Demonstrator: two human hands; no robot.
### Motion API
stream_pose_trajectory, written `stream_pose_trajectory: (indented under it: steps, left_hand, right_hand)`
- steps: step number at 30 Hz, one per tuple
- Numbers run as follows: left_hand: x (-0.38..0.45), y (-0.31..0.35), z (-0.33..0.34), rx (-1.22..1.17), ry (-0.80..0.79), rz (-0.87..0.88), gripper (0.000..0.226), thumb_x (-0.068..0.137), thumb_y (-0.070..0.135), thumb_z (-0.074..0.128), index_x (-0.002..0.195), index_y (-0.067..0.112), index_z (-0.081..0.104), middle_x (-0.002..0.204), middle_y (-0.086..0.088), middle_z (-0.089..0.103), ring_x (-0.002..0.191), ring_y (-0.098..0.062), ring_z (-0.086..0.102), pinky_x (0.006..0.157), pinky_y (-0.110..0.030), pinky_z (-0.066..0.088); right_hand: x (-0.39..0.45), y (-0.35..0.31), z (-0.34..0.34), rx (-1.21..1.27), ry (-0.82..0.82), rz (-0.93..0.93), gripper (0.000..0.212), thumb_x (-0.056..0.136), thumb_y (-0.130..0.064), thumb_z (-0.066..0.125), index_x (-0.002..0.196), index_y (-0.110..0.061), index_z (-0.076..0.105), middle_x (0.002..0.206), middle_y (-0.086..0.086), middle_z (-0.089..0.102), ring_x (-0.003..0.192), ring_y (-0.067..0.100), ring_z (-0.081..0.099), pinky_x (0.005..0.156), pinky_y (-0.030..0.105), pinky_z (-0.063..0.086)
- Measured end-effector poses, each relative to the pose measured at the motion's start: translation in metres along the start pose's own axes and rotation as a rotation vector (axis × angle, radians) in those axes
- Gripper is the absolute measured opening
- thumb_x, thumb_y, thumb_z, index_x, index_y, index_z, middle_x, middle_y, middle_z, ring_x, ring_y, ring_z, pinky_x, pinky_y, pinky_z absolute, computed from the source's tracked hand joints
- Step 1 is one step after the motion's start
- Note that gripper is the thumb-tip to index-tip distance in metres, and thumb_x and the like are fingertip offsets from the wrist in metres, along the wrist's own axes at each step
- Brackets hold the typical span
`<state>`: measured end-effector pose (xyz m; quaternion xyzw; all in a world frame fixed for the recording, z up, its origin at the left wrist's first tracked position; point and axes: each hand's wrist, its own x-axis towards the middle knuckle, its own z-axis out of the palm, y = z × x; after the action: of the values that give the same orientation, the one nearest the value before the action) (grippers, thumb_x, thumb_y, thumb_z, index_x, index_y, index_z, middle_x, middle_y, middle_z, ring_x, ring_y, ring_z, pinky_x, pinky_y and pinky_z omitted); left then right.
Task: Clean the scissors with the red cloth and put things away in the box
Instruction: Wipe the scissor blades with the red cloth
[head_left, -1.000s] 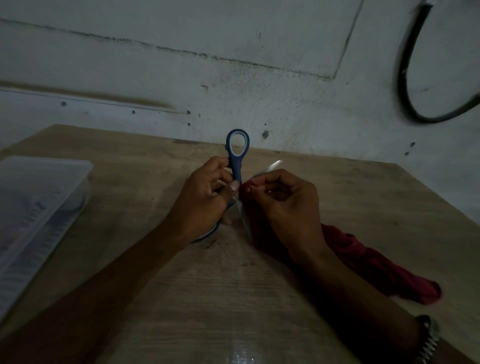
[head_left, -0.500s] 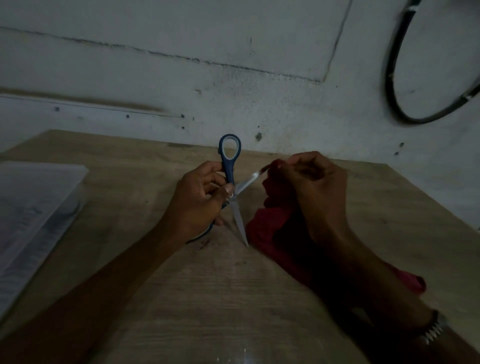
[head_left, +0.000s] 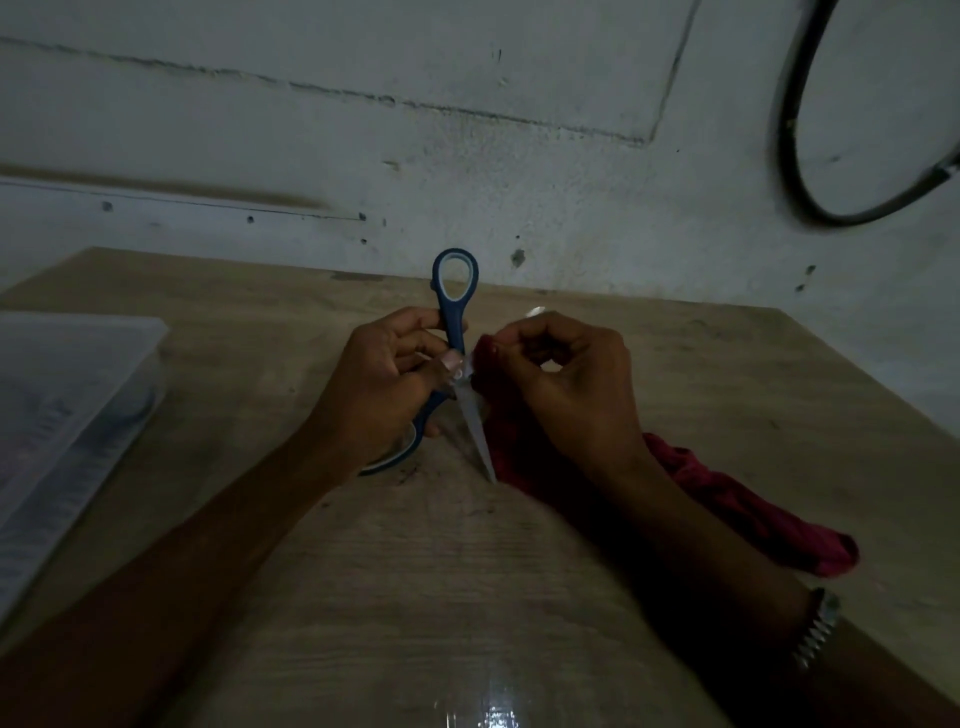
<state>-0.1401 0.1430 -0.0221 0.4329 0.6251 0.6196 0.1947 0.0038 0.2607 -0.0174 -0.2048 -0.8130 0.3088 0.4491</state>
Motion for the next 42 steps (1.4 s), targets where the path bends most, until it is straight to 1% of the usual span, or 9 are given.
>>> stream_pose_trajectory:
  steps: [7,12,20,25,28,33,36,39,42]
  left_hand:
    - [-0.002,0.001,0.000,0.015,-0.047,-0.005,0.037,0.092,0.006,0.068,0.129,0.010,0.061,0.092,-0.005,0.073,0.073,-0.016,0.073,0.044,-0.036,0.058]
    - [-0.003,0.001,0.000,0.013,-0.021,0.008,0.037,0.092,0.006,0.068,0.128,0.013,0.060,0.089,0.001,0.072,0.077,-0.014,0.074,0.046,-0.036,0.058]
    - [-0.005,0.006,-0.001,-0.020,-0.049,0.021,0.034,0.091,0.003,0.068,0.120,0.020,0.062,0.092,-0.006,0.074,0.083,-0.018,0.075,0.050,-0.048,0.061]
    - [-0.003,0.004,-0.001,0.006,-0.043,0.019,0.040,0.091,0.002,0.068,0.129,0.011,0.061,0.093,-0.005,0.073,0.079,-0.017,0.074,0.048,-0.043,0.061]
    - [-0.003,0.001,0.000,0.044,-0.031,0.039,0.042,0.091,0.004,0.069,0.132,0.011,0.060,0.090,0.000,0.074,0.079,-0.013,0.075,0.050,-0.033,0.060]
    - [-0.001,-0.005,0.002,0.072,-0.003,0.060,0.042,0.094,0.006,0.067,0.134,0.014,0.059,0.093,0.002,0.075,0.083,-0.013,0.075,0.052,-0.037,0.061]
    - [0.000,-0.005,0.002,0.054,0.006,0.087,0.040,0.094,0.002,0.065,0.132,0.010,0.060,0.093,0.001,0.075,0.084,-0.014,0.075,0.067,-0.031,0.062]
    - [-0.001,0.000,0.002,0.053,-0.009,0.118,0.037,0.093,0.000,0.064,0.129,0.010,0.061,0.090,0.003,0.075,0.084,-0.012,0.075,0.077,-0.024,0.059]
    - [-0.002,0.001,0.003,0.051,-0.003,0.133,0.036,0.093,0.002,0.065,0.128,0.011,0.063,0.090,0.004,0.075,0.087,-0.013,0.074,0.080,-0.029,0.060]
  right_hand:
    - [0.001,-0.010,-0.023,0.283,0.278,0.201,0.009,0.095,-0.014,0.079,0.098,-0.005,0.083,0.077,0.008,0.081,0.065,0.024,0.080,0.057,0.040,0.066]
    - [-0.026,-0.019,0.004,0.056,0.019,0.091,0.005,0.093,-0.014,0.080,0.095,-0.017,0.084,0.083,-0.012,0.079,0.075,0.002,0.076,0.069,0.011,0.058]
    - [-0.015,-0.013,0.009,0.049,0.111,0.129,0.007,0.094,-0.015,0.079,0.089,-0.021,0.081,0.077,-0.016,0.076,0.069,-0.003,0.073,0.063,0.011,0.057]
    - [0.000,-0.006,-0.007,0.217,0.315,0.287,0.006,0.094,-0.024,0.081,0.094,-0.019,0.082,0.081,-0.001,0.082,0.072,0.016,0.081,0.070,0.045,0.068]
    - [-0.002,-0.006,-0.019,0.330,0.386,0.372,0.006,0.095,-0.019,0.080,0.097,-0.014,0.082,0.080,0.004,0.082,0.071,0.022,0.081,0.065,0.046,0.068]
    - [-0.021,-0.016,0.002,0.166,0.089,0.239,0.005,0.094,-0.018,0.079,0.091,-0.020,0.083,0.080,-0.007,0.081,0.072,0.006,0.077,0.066,0.021,0.062]
    - [-0.022,-0.018,0.009,0.184,-0.065,0.213,0.007,0.088,-0.023,0.085,0.088,-0.015,0.083,0.080,-0.006,0.081,0.073,0.008,0.078,0.069,0.025,0.064]
    - [-0.014,-0.015,0.004,0.136,-0.047,0.191,0.010,0.086,-0.024,0.089,0.088,-0.016,0.084,0.081,-0.006,0.081,0.074,0.009,0.077,0.072,0.031,0.066]
    - [-0.009,-0.011,0.001,0.133,0.020,0.182,0.002,0.089,-0.015,0.086,0.088,-0.015,0.084,0.082,-0.004,0.082,0.075,0.013,0.078,0.074,0.039,0.067]
